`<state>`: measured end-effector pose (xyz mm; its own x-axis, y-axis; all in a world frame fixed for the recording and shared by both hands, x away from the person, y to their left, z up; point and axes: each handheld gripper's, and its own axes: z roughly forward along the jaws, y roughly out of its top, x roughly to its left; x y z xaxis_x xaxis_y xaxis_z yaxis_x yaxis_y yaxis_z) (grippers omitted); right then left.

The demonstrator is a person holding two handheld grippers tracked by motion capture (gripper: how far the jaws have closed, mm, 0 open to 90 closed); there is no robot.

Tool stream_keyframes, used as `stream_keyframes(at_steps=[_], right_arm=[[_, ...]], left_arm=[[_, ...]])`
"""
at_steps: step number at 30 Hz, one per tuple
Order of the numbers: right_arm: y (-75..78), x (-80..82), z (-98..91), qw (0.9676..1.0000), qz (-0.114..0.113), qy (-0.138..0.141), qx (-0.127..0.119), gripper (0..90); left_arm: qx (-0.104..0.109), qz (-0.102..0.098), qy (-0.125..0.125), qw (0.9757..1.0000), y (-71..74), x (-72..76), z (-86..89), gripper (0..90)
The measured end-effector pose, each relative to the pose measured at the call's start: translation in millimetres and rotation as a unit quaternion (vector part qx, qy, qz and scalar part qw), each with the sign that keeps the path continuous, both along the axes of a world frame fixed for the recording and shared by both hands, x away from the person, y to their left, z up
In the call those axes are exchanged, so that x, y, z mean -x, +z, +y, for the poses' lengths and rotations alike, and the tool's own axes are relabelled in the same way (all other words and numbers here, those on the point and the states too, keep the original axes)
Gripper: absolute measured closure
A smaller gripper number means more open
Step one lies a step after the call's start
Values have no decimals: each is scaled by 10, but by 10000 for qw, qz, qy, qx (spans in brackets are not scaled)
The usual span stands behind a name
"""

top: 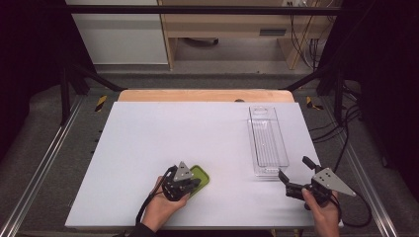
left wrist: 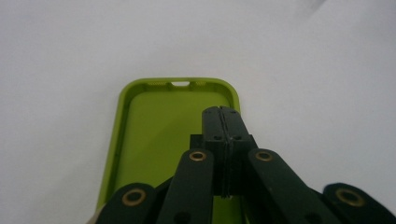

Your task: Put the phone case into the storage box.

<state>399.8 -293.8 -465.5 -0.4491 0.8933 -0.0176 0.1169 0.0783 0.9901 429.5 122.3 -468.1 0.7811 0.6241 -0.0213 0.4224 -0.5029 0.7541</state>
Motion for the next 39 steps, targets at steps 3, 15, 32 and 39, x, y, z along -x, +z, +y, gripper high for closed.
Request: stream_keyframes(at_steps=[3,15,32,39], right_arm=[[0,1,0,10000,17,-3,1,18],[0,5,9,10000,28,-1,18,18],[-1,8,12,10000,29,-3,14,18],[-5,6,16,10000,55,2,31,18]], left_arm=[[42,-50,29,10000,49,19,50,895],[116,-674,402,9968,196,142,308,242],[103,-311,359,9988,51,296,637,44],[30,-182,349,9992,-42,343,695,39]])
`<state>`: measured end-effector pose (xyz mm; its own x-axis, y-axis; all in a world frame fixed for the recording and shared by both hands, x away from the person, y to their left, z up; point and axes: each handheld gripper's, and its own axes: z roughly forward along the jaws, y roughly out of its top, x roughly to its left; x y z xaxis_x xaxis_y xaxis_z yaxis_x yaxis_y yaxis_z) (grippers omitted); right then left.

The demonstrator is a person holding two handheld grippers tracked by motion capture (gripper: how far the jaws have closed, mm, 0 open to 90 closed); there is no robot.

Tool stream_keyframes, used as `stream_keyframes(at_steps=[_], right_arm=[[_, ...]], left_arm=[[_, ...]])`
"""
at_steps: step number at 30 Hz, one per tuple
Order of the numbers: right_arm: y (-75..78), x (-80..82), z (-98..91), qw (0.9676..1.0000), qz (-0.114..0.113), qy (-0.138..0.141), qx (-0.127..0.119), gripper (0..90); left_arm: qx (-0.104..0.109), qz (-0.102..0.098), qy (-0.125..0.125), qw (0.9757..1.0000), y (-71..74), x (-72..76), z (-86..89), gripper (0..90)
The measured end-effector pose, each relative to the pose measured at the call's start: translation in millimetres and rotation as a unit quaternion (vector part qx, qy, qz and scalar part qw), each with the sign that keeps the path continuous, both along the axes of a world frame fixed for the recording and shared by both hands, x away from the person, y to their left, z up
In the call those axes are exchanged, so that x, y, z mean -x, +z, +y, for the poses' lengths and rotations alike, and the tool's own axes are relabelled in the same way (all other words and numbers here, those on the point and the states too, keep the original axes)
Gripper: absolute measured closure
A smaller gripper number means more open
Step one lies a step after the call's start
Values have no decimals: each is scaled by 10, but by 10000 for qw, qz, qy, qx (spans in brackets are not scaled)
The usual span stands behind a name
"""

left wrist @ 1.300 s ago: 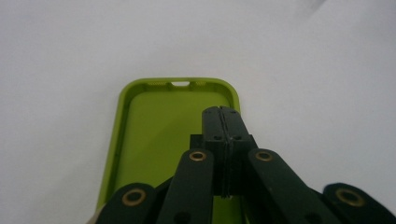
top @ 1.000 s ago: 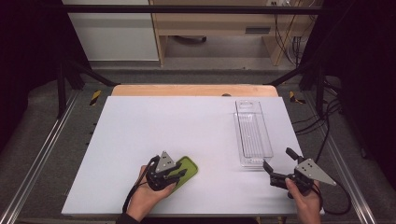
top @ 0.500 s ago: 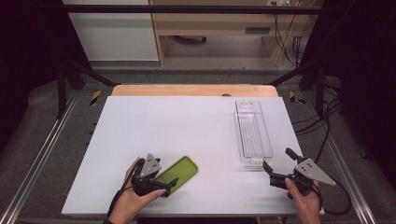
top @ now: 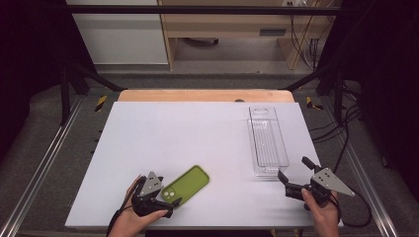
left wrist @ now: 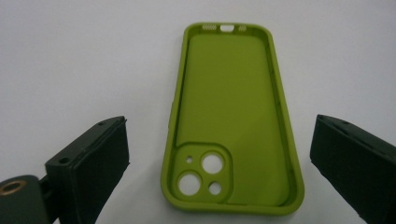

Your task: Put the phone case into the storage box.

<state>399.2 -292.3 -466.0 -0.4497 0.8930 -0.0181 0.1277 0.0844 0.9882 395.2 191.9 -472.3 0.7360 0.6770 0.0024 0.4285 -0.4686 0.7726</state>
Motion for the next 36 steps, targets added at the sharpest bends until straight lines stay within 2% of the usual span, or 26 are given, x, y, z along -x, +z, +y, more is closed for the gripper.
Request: stream_keyframes(at_steps=[6,19,24,33,36], right_arm=[[0,2,-2,10000,-7,2,-7,18],[-1,0,2,10000,2,12,4,18],[-1,1,7,10000,10,15,2,18],[37,28,65,9999,-73,98,93,19],[101,48,151,9991,-124,214,354,19]], left_arm=[[-117,157,-103,9998,-93,-2,-51,39],[-232,314,-235,9990,-169,-34,-97,63],[-208,250,-246,9992,-168,-37,-61,143],[-314,189,-250,9990,-127,-42,-70,161],[-385,127,-313,9987,-79,-62,-64,163]])
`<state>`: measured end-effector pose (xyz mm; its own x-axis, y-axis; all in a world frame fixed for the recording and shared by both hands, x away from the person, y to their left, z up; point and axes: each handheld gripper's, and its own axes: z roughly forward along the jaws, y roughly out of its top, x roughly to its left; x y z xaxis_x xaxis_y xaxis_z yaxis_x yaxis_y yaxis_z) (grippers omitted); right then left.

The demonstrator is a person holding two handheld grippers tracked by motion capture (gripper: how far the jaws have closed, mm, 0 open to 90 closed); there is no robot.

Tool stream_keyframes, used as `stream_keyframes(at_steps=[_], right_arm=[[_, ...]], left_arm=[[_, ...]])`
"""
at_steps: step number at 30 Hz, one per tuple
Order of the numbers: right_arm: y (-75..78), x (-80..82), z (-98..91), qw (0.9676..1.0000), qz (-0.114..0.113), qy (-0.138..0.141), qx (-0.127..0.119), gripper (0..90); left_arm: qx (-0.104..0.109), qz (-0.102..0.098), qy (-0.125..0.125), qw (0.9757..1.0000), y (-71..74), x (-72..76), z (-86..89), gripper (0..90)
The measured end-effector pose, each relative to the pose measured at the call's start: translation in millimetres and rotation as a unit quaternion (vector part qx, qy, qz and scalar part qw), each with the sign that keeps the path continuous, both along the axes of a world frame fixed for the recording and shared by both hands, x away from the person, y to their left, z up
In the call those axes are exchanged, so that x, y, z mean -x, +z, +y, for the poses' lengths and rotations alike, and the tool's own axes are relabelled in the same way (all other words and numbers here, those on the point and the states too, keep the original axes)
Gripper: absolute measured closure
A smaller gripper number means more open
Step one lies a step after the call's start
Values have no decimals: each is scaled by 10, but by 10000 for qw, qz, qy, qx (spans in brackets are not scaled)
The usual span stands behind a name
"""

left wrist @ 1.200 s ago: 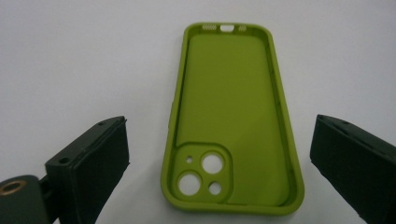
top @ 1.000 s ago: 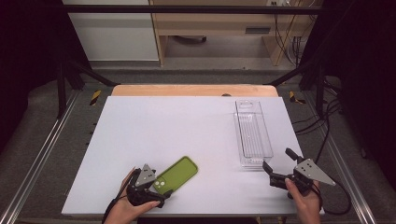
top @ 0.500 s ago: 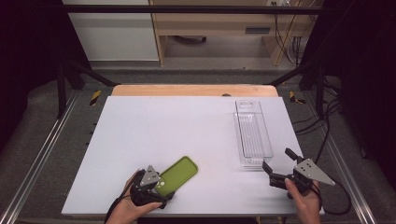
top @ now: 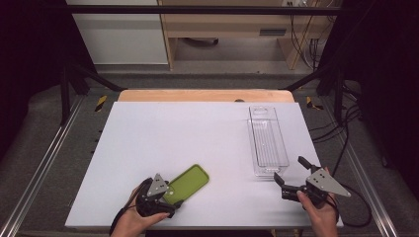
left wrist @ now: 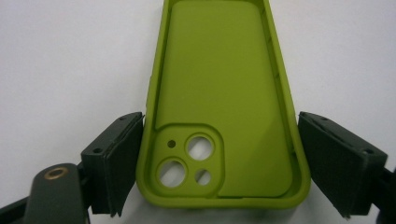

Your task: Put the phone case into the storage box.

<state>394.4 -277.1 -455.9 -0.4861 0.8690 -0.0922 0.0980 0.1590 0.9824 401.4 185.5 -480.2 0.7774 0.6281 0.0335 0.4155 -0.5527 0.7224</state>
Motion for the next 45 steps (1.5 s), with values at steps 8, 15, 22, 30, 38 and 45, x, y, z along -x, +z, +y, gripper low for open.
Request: stream_keyframes(at_steps=[8,15,22,30,38,45], right_arm=[[261,-1,409,9947,-176,582,835,20],[416,-83,782,9792,-27,1348,1517,24],[521,-171,1141,9543,167,2020,2198,51],[552,-265,1491,9271,275,2535,2748,75],[497,-315,1760,9055,395,2888,3084,75],[474,-313,1876,8930,416,3041,3291,100]], left_arm=[[-196,-116,-349,9991,190,-85,-56,165],[-380,-183,-596,9973,370,-206,-77,164],[-667,-255,-745,9947,502,-311,-89,164],[-852,-287,-871,9921,617,-382,-146,164],[-975,-349,-951,9901,724,-418,-202,164],[-1093,-361,-1004,9883,779,-430,-211,164]])
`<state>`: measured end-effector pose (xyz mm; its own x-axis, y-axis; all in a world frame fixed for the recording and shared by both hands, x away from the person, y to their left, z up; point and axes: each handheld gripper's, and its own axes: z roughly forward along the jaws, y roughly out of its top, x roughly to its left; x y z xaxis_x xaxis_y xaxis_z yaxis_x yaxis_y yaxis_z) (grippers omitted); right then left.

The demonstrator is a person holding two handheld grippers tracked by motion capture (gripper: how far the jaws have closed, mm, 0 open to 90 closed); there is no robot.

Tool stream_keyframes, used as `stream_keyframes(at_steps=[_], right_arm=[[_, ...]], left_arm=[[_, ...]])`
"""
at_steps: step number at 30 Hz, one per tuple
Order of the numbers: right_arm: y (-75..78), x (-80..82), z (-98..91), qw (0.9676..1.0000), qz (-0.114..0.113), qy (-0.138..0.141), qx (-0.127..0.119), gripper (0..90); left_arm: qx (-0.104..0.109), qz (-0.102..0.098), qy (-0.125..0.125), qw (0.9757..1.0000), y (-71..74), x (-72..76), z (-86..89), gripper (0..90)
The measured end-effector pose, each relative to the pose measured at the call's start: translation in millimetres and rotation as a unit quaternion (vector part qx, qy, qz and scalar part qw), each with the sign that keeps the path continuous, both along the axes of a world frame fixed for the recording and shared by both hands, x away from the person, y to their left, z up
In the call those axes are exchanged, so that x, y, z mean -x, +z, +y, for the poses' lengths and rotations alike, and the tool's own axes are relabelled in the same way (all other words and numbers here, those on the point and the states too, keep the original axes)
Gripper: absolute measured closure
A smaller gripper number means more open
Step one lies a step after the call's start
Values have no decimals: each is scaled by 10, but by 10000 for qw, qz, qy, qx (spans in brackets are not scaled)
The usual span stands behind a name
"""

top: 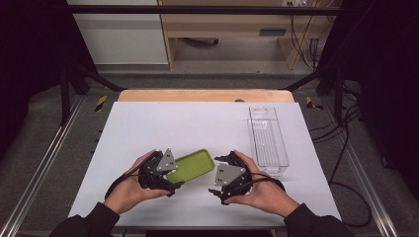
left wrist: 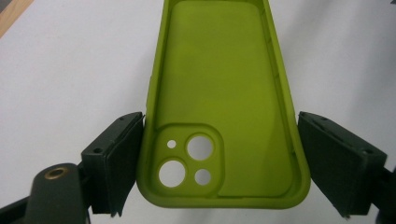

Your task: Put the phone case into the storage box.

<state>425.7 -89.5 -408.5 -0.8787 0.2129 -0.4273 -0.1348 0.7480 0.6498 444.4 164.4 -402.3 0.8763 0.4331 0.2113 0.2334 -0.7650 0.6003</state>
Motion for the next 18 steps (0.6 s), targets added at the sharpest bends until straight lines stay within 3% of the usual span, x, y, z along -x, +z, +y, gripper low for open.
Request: stream_keyframes(at_steps=[11,18], right_arm=[[7,5,126,9996,-80,215,184,219],[-8,38,212,9987,-130,425,244,423]], left_arm=[[-95,20,-84,9999,7,5,-26,164],[-171,42,-196,9997,3,15,-50,164]])
